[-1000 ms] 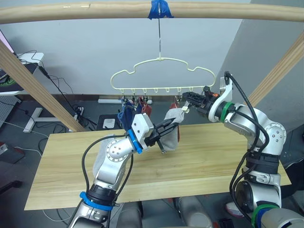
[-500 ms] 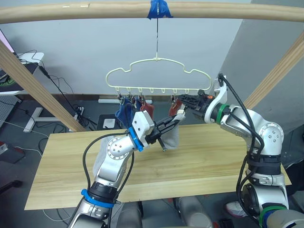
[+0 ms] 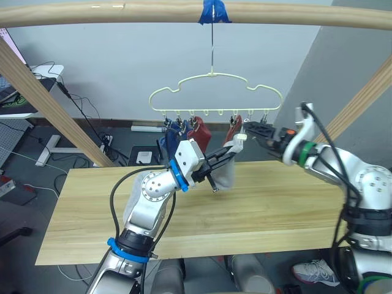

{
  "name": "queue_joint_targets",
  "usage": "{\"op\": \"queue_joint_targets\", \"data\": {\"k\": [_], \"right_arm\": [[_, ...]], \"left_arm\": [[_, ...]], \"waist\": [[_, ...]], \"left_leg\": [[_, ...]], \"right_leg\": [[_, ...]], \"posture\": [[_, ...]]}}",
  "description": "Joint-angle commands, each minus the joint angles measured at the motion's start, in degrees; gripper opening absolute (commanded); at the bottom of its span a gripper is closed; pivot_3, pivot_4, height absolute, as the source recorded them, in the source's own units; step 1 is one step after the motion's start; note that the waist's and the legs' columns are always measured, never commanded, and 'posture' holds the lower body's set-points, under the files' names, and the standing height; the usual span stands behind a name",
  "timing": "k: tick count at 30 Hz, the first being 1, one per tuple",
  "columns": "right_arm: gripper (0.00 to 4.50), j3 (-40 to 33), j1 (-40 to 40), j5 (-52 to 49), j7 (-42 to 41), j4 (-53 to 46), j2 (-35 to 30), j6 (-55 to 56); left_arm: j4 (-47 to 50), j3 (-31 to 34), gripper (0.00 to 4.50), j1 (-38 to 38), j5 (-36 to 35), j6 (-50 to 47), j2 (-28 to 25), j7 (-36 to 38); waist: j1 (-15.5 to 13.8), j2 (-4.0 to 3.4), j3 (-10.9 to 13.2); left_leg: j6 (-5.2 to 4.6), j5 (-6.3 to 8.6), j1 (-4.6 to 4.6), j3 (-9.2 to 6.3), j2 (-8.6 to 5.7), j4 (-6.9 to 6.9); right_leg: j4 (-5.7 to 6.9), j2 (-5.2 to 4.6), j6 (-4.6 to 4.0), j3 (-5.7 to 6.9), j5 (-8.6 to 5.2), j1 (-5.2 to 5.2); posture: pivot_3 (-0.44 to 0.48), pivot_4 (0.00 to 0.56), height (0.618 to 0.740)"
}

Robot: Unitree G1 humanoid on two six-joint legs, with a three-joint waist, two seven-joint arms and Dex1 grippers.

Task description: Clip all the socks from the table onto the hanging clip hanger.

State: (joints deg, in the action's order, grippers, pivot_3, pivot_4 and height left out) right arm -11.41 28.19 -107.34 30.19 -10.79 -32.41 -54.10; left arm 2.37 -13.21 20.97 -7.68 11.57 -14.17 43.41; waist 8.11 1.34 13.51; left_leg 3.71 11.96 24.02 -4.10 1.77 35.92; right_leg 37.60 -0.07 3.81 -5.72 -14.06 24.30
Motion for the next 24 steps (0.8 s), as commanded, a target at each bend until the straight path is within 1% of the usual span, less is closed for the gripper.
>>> {"op": "queue_joint_targets", "data": {"k": [1, 3, 4, 5, 8, 9, 10, 11, 13, 14, 17, 19, 21, 23, 24], "right_arm": [[4.5, -3.4, -2.7, -1.44, -3.64, -6.67, -5.06, -0.08], [4.5, -3.85, -4.89, -1.62, -4.78, -8.83, -6.83, 0.52], [4.5, -3.65, -5.42, -1.69, -4.97, -9.51, -7.2, 1.05], [4.5, -3.87, -7.28, 1.38, -7.28, -11.91, -8.65, 0.44], [4.5, -1.79, -15.89, 19.77, -12.89, -21.2, -10.27, 2.68], [4.5, -0.22, -17.76, 26.64, -14.31, -23.1, -9.46, 5.69], [4.5, 0.83, -18.92, 31.5, -15.7, -24.16, -8.67, 7.94], [4.5, 1.43, -19.68, 34.71, -15.76, -24.28, -6.12, 10.53], [4.5, 4.9, -20.99, 44.94, -19.28, -24.95, -4.33, 15.27], [4.5, 6.61, -21.34, 49.02, -21.07, -25.3, -3.3, 17.21], [4.5, 10.31, -21.29, 58.89, -24.73, -25.55, -1.25, 21.98], [4.5, 12.6, -20.47, 65.39, -26.32, -25.07, -0.14, 24.83], [4.5, 13.18, -19.52, 70.11, -26.16, -23.7, 1.78, 27.02], [4.15, 14.14, -18.3, 75.22, -26.78, -21.62, 3.38, 29.58], [3.96, 14.57, -17.95, 76.94, -27.48, -20.89, 4.06, 30.3]], "left_arm": [[-0.04, -0.68, 0.77, -0.25, -2.77, -4.78, 0.34, 1.4], [-0.04, -0.35, 1.4, -0.27, -3.81, -6.52, 0.89, 1.46], [0.03, -0.07, 1.64, -0.27, -4.15, -7.01, 0.91, 1.62], [0.0, 0.1, 1.94, -0.37, -4.9, -8.61, 1.15, 1.61], [2.04, 1.27, 2.8, -1.78, -8.87, -14.53, 0.26, 2.78], [3.68, 2.19, 3.11, -2.76, -9.7, -15.71, -1.23, 3.35], [4.88, 2.79, 3.42, -3.41, -10.2, -16.51, -2.34, 3.63], [6.46, 3.94, 3.71, -4.37, -10.92, -17.36, -4.05, 4.03], [10.4, 7.36, 4.37, -6.24, -15.36, -21.9, -6.75, 4.26], [12.61, 9.07, 4.47, -7.29, -17.93, -24.54, -8.43, 4.74], [17.05, 12.87, 4.47, -9.22, -23.37, -30.13, -11.74, 4.75], [19.38, 15.19, 4.47, -10.29, -25.6, -32.2, -13.76, 4.76], [21.38, 16.99, 4.47, -11.02, -27.08, -33.32, -15.3, 4.8], [23.44, 18.42, 4.5, -11.53, -28.06, -34.29, -16.49, 4.22], [24.07, 18.74, 4.5, -11.72, -28.3, -34.61, -16.87, 4.0]], "waist": [[-0.02, -0.01, 0.01], [0.21, -0.02, 0.01], [0.28, -0.02, 0.01], [0.34, -0.02, 0.01], [0.12, -0.02, 0.01], [0.11, -0.02, 0.01], [0.27, -0.03, 0.02], [0.63, -0.04, 0.02], [1.26, -0.05, 0.04], [1.4, -0.05, 0.06], [1.5, -0.05, 0.06], [1.48, -0.04, 0.07], [1.38, -0.04, 0.07], [1.24, -0.03, 0.07], [1.17, -0.01, 0.08]], "left_leg": [[-0.01, 0.01, 0.0, 0.01, 0.0, 0.0], [-0.05, 0.03, -0.01, 0.01, 0.01, 0.0], [-0.05, 0.03, -0.02, 0.01, 0.02, 0.0], [-0.05, 0.03, -0.04, 0.01, 0.03, 0.0], [-0.05, 0.03, -0.07, 0.0, 0.03, 0.0], [-0.05, 0.03, -0.07, -0.05, 0.05, -0.01], [-0.04, 0.03, -0.06, -0.03, 0.05, -0.02], [-0.04, 0.03, -0.07, 0.01, 0.05, -0.01], [-0.04, 0.03, -0.08, 0.11, 0.06, 0.01], [-0.04, 0.03, -0.1, 0.13, 0.05, 0.01], [-0.03, 0.02, -0.18, 0.12, 0.08, 0.01], [-0.03, 0.03, -0.17, 0.12, 0.08, 0.01], [-0.03, 0.03, -0.14, 0.12, 0.07, 0.01], [-0.02, 0.03, -0.13, 0.13, 0.06, 0.0], [-0.02, 0.03, -0.12, 0.13, 0.06, 0.0]], "right_leg": [[0.0, 0.0, 0.01, -0.01, -0.01, 0.0], [-0.02, 0.01, 0.02, -0.01, -0.01, 0.01], [-0.01, 0.02, 0.02, 0.0, -0.01, 0.01], [0.01, 0.03, 0.02, -0.01, -0.01, 0.01], [0.03, 0.04, 0.01, 0.02, -0.02, 0.0], [0.02, 0.05, -0.01, 0.06, -0.04, 0.0], [0.0, 0.05, 0.01, 0.05, -0.05, 0.0], [-0.01, 0.04, 0.01, -0.01, -0.05, 0.02], [0.02, 0.03, 0.02, -0.11, -0.04, 0.07], [0.04, 0.02, -0.01, -0.12, -0.05, 0.07], [0.06, 0.02, -0.21, -0.09, -0.17, 0.03], [0.05, 0.01, -0.23, -0.1, -0.18, 0.03], [0.03, 0.01, -0.23, -0.09, -0.18, 0.04], [0.01, 0.0, -0.24, -0.09, -0.18, 0.04], [0.01, -0.01, -0.23, -0.09, -0.18, 0.04]], "posture": [[-0.205, 0.216, 0.74], [-0.205, 0.216, 0.74], [-0.222, 0.215, 0.74], [-0.222, 0.215, 0.74], [-0.238, 0.217, 0.74], [-0.239, 0.217, 0.74], [-0.239, 0.217, 0.74], [-0.238, 0.216, 0.74], [-0.228, 0.217, 0.74], [-0.222, 0.216, 0.74], [-0.209, 0.217, 0.74], [-0.191, 0.216, 0.74], [-0.191, 0.216, 0.74], [-0.162, 0.217, 0.74], [-0.162, 0.217, 0.74]]}}
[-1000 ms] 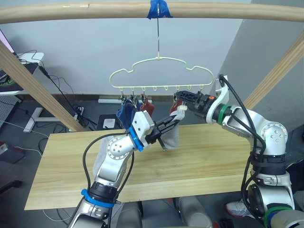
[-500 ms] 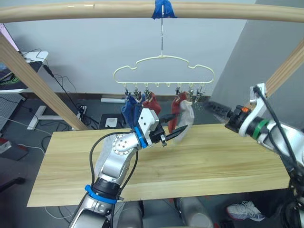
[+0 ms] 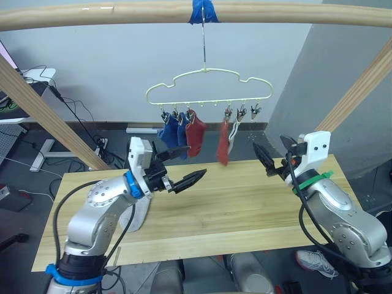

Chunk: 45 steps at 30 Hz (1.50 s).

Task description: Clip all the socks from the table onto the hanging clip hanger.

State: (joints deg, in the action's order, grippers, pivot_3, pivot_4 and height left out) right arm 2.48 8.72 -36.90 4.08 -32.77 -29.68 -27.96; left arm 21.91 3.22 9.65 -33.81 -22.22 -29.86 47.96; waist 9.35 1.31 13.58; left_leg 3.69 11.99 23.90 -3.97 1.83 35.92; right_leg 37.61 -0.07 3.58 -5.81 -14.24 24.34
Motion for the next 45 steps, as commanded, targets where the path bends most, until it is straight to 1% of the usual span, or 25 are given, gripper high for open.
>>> {"op": "queue_joint_targets", "data": {"k": [1, 3, 5, 8, 10, 13, 16, 21, 24, 34, 45], "right_arm": [[3.59, 0.83, 1.59, 7.71, -2.1, 1.53, 1.93, 4.61], [2.92, 1.3, 2.04, 11.38, -2.13, 2.86, 3.48, 5.87], [2.22, 2.68, 4.11, 15.24, -0.84, 5.41, 6.41, 6.62], [2.22, 3.83, 6.35, 18.96, -0.97, 7.86, 9.99, 7.5], [2.22, 4.23, 7.52, 21.41, -1.46, 9.35, 11.47, 8.19], [2.22, 3.89, 8.67, 23.84, -1.9, 11.22, 13.33, 8.8], [2.22, 3.16, 9.58, 25.19, -2.42, 12.83, 15.06, 9.95], [2.22, 2.33, 10.52, 27.26, -3.46, 14.78, 16.93, 11.25], [2.22, 1.94, 11.42, 28.45, -3.49, 15.92, 18.0, 11.75], [2.22, -0.21, 14.69, 32.26, -1.28, 20.83, 21.79, 12.48], [2.22, -1.63, 17.17, 33.13, -1.51, 24.42, 23.5, 13.22]], "left_arm": [[4.97, 2.4, 4.5, -0.56, -2.29, -1.06, -1.4, -0.74], [5.73, 2.69, 4.5, -0.8, -2.15, -0.89, -1.65, -0.99], [7.06, 3.06, 4.5, -1.32, -1.97, -0.86, -1.14, -2.86], [8.32, 2.96, 4.5, -2.28, -0.82, 0.03, -0.58, -4.98], [9.17, 2.77, 4.5, -2.74, -0.57, 0.28, -0.14, -6.41], [12.17, 3.21, 4.5, -3.91, -3.91, -1.99, -0.16, -7.34], [14.07, 4.4, 4.5, -5.55, -7.04, -3.48, -1.32, -6.69], [14.5, 5.48, 4.5, -7.07, -8.1, -2.54, -2.38, -5.35], [15.27, 5.27, 4.5, -7.44, -7.91, -1.82, -2.5, -4.81], [15.17, 4.11, 4.5, -6.36, -6.71, -1.39, -2.19, -5.95], [15.24, 2.61, 4.5, -6.23, -5.75, -1.41, -1.85, -6.34]], "waist": [[-0.19, 0.01, 0.01], [-0.53, 0.02, 0.01], [-0.89, 0.01, 0.01], [-1.04, 0.03, 0.02], [-1.42, 0.03, 0.01], [-1.66, 0.04, 0.02], [-1.95, 0.04, 0.02], [-2.16, 0.04, 0.02], [-2.19, 0.04, 0.01], [-2.69, 0.04, 0.01], [-2.81, 0.04, 0.01]], "left_leg": [[0.0, 0.0, 0.0, 0.0, 0.0, 0.0], [0.0, 0.0, -0.01, -0.01, 0.0, -0.01], [0.0, 0.0, -0.02, -0.02, 0.0, -0.01], [0.0, 0.0, -0.03, 0.0, 0.0, 0.01], [0.0, 0.0, -0.04, -0.01, 0.0, 0.0], [0.0, 0.0, -0.01, -0.02, 0.0, 0.01], [0.0, 0.0, 0.0, -0.02, -0.01, 0.0], [0.0, 0.0, -0.04, -0.02, -0.01, 0.02], [0.0, 0.0, -0.04, -0.02, -0.01, 0.05], [0.0, 0.0, -0.03, -0.03, -0.01, 0.04], [0.0, 0.0, -0.04, -0.03, -0.01, 0.05]], "right_leg": [[0.0, 0.0, 0.0, 0.01, 0.0, 0.0], [0.0, 0.0, 0.0, 0.02, 0.0, 0.0], [0.01, 0.0, 0.0, 0.03, 0.01, 0.0], [0.05, 0.0, 0.0, -0.01, 0.02, 0.01], [0.09, 0.0, 0.06, 0.01, 0.05, 0.01], [0.08, 0.0, 0.2, 0.03, 0.13, 0.0], [0.08, -0.02, 0.25, 0.03, 0.15, 0.0], [0.14, -0.01, 0.23, 0.04, 0.15, 0.01], [0.14, -0.01, 0.15, 0.03, 0.11, -0.01], [0.16, -0.01, 0.25, 0.05, 0.17, -0.01], [0.19, -0.01, 0.25, 0.05, 0.17, -0.01]], "posture": [[-0.154, 0.217, 0.74], [-0.154, 0.217, 0.74], [-0.127, 0.212, 0.74], [-0.127, 0.212, 0.74], [-0.105, 0.21, 0.74], [-0.098, 0.208, 0.74], [-0.094, 0.207, 0.74], [-0.094, 0.207, 0.74], [-0.088, 0.203, 0.74], [-0.082, 0.205, 0.74], [-0.077, 0.208, 0.74]]}}
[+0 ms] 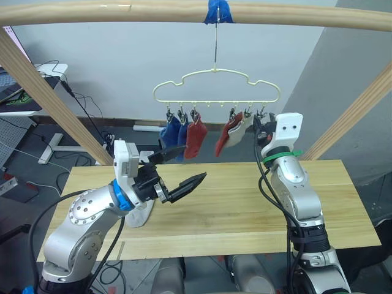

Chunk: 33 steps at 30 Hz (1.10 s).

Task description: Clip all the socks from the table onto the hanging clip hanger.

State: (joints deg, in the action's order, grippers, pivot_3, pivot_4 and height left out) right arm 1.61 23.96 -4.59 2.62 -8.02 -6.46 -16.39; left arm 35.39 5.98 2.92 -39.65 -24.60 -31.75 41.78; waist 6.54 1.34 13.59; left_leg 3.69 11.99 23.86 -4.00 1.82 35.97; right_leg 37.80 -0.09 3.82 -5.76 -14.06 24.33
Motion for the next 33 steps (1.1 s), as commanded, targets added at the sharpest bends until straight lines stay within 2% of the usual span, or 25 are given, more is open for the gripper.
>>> {"op": "queue_joint_targets", "data": {"k": [1, 21, 24, 29, 33], "right_arm": [[2.22, -0.73, 2.14, 0.93, -0.22, -0.01, 0.39, 1.72], [2.22, -1.4, 5.57, 1.67, -0.3, 4.49, 2.73, 3.7], [1.57, -1.37, 5.78, 1.77, -0.37, 4.85, 2.74, 4.03], [0.09, -1.51, 5.72, 1.63, -0.42, 4.79, 2.74, 4.14], [0.02, -1.93, 5.41, 1.21, -0.84, 4.07, 2.41, 3.76]], "left_arm": [[1.69, -0.24, 4.5, 0.57, 0.17, 1.05, 0.07, -0.18], [0.93, -1.18, 4.5, 0.93, 1.58, 1.71, 0.14, 0.13], [1.03, -1.57, 4.5, 0.73, 2.25, 2.25, 0.2, 0.54], [1.19, -1.97, 4.5, 0.44, 2.5, 2.58, 0.35, 0.44], [1.0, -2.09, 4.5, 0.62, 2.58, 2.54, 0.53, 0.38]], "waist": [[0.0, 0.0, 0.0], [-0.02, -0.01, 0.0], [-0.02, -0.01, 0.0], [-0.02, -0.01, 0.0], [-0.02, 0.0, 0.0]], "left_leg": [[0.0, 0.0, 0.0, 0.0, 0.0, 0.0], [0.0, 0.0, -0.03, -0.02, 0.0, 0.02], [0.0, 0.0, -0.02, -0.02, -0.01, 0.02], [0.0, 0.0, -0.03, -0.03, 0.0, 0.02], [0.0, 0.0, -0.03, -0.02, -0.01, 0.03]], "right_leg": [[0.0, 0.0, 0.0, 0.0, 0.0, 0.0], [0.1, 0.0, -0.01, 0.02, 0.0, 0.0], [0.09, 0.0, -0.01, 0.02, 0.01, 0.0], [0.11, 0.0, -0.02, 0.02, 0.01, 0.0], [0.12, 0.0, -0.01, 0.02, 0.01, 0.0]], "posture": [[-0.077, 0.208, 0.74], [-0.071, 0.203, 0.74], [-0.071, 0.203, 0.74], [-0.072, 0.203, 0.74], [-0.073, 0.202, 0.74]]}}
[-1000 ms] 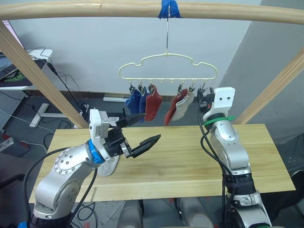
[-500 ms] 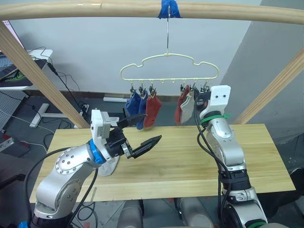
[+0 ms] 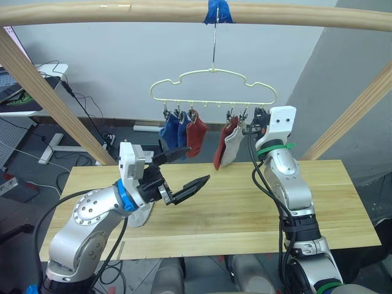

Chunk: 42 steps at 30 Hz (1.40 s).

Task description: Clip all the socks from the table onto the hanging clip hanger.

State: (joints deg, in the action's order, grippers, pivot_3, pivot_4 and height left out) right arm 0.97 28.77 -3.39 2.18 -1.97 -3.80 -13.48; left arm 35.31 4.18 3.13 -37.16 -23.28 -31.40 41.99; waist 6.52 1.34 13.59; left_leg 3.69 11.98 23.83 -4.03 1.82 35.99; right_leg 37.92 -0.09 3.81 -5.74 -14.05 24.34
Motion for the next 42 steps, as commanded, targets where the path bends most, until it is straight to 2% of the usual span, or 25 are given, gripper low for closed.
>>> {"op": "queue_joint_targets", "data": {"k": [1, 5, 9, 14, 19, 24, 30, 35, 38, 42], "right_arm": [[0.02, -1.38, 0.61, -0.03, -0.47, -1.99, -0.29, 0.83], [0.02, -4.92, 1.33, -9.58, -9.13, -6.09, -4.04, -8.93], [0.02, -8.13, 2.64, -19.17, -17.29, -10.39, -12.69, -25.23], [0.02, -7.65, 5.08, -23.3, -23.43, -12.11, -19.72, -32.53], [0.02, -7.49, 5.44, -23.62, -21.83, -13.31, -18.68, -34.73], [0.02, -8.17, 3.26, -23.98, -19.05, -16.73, -16.49, -37.07], [0.02, -8.8, 2.78, -24.3, -17.5, -19.15, -15.89, -39.15], [0.02, -9.19, 2.74, -24.24, -17.53, -19.59, -16.11, -39.71], [0.0, -9.68, 2.63, -24.26, -17.06, -19.71, -16.06, -40.13], [0.0, -10.55, 2.71, -24.88, -16.33, -19.85, -15.74, -41.13]], "left_arm": [[1.05, -0.35, 4.5, 0.49, 0.14, 1.19, 0.23, 0.13], [-4.94, 1.7, 4.5, -2.14, 3.01, 0.37, 0.2, -2.55], [-20.71, 1.72, 4.5, -5.44, 16.04, 6.43, -4.1, -4.32], [-40.41, -0.07, 4.5, -2.09, 25.27, 15.19, -6.26, -4.55], [-60.46, -2.5, 4.5, 7.12, 30.65, 23.02, -3.74, -4.95], [-71.41, -2.55, 4.5, 11.63, 31.43, 28.13, -0.83, -3.53], [-79.54, -4.39, 4.5, 13.97, 34.6, 30.63, 0.43, -3.23], [-81.19, -5.7, 4.5, 13.05, 35.37, 32.65, 0.46, 0.09], [-80.01, -5.36, 3.9, 12.53, 34.8, 32.43, 0.57, 1.3], [-78.58, -4.91, 2.68, 12.44, 34.46, 31.83, 0.77, 1.89]], "waist": [[0.0, 0.0, 0.0], [-0.05, -0.02, -0.01], [0.03, -0.02, 0.0], [0.05, -0.02, 0.0], [-0.05, 0.0, -0.02], [0.02, 0.02, -0.03], [0.21, 0.01, -0.04], [0.57, -0.02, -0.1], [0.8, -0.03, -0.1], [1.09, -0.02, -0.11]], "left_leg": [[0.0, 0.0, 0.0, 0.0, 0.0, 0.0], [0.0, 0.0, 0.0, 0.0, 0.0, 0.0], [-0.01, 0.0, -0.08, -0.03, -0.01, 0.01], [-0.01, 0.0, -0.06, -0.08, -0.01, 0.0], [-0.01, 0.0, 0.0, -0.07, -0.03, 0.01], [0.0, 0.01, 0.06, -0.06, -0.05, -0.03], [-0.01, 0.0, 0.02, -0.07, -0.04, 0.0], [0.0, -0.01, -0.09, -0.07, -0.04, 0.05], [0.0, -0.01, -0.08, -0.07, -0.04, 0.05], [0.0, -0.01, -0.07, -0.07, -0.04, 0.04]], "right_leg": [[0.0, 0.0, 0.0, 0.0, 0.0, 0.0], [0.0, 0.0, 0.0, 0.0, 0.0, -0.01], [0.03, 0.01, -0.03, 0.02, -0.02, -0.04], [0.03, 0.01, -0.37, 0.1, -0.23, -0.03], [0.04, -0.01, -0.05, 0.12, -0.05, -0.01], [-0.02, -0.05, -0.2, 0.11, 0.07, 0.0], [0.06, -0.05, -0.11, 0.13, 0.03, 0.0], [0.09, -0.05, 0.03, 0.1, 0.01, -0.11], [0.09, -0.05, 0.03, 0.1, 0.01, -0.11], [0.08, -0.05, 0.02, 0.1, 0.02, -0.11]], "posture": [[-0.074, 0.202, 0.74], [-0.091, 0.208, 0.74], [-0.107, 0.211, 0.74], [-0.13, 0.209, 0.74], [-0.129, 0.205, 0.74], [-0.141, 0.208, 0.74], [-0.162, 0.202, 0.74], [-0.171, 0.199, 0.74], [-0.165, 0.197, 0.74], [-0.161, 0.204, 0.74]]}}
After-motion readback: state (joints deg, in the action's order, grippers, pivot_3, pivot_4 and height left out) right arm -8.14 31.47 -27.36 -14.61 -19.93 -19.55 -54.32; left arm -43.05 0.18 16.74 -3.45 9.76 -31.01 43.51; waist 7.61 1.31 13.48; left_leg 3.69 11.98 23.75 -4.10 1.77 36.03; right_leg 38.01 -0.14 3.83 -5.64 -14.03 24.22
